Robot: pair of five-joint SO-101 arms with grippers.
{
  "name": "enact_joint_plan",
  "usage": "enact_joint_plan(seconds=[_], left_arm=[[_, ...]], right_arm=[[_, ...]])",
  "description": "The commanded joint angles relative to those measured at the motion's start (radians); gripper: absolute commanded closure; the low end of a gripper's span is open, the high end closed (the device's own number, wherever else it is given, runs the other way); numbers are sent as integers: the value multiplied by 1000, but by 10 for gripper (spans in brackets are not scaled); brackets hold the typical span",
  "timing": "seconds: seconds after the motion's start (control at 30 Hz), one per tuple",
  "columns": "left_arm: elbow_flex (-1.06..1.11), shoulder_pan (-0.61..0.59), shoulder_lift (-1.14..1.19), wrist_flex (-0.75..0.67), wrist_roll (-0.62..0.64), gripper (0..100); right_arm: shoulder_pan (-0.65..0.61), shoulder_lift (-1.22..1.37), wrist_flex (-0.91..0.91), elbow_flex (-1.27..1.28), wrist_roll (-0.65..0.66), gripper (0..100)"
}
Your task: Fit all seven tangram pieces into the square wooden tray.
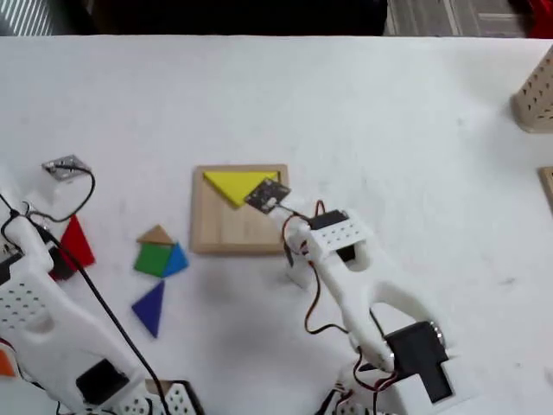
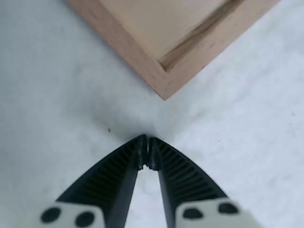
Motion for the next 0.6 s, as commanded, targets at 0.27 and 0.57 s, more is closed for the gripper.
enact_joint_plan(seconds=[0.27, 0.57], left_arm=[[87, 30, 10, 141, -6, 892], [37, -51, -194, 232, -9, 946]], right_arm=[[-13, -35, 7, 3, 9, 981], [-15, -58, 8, -3, -2, 981]])
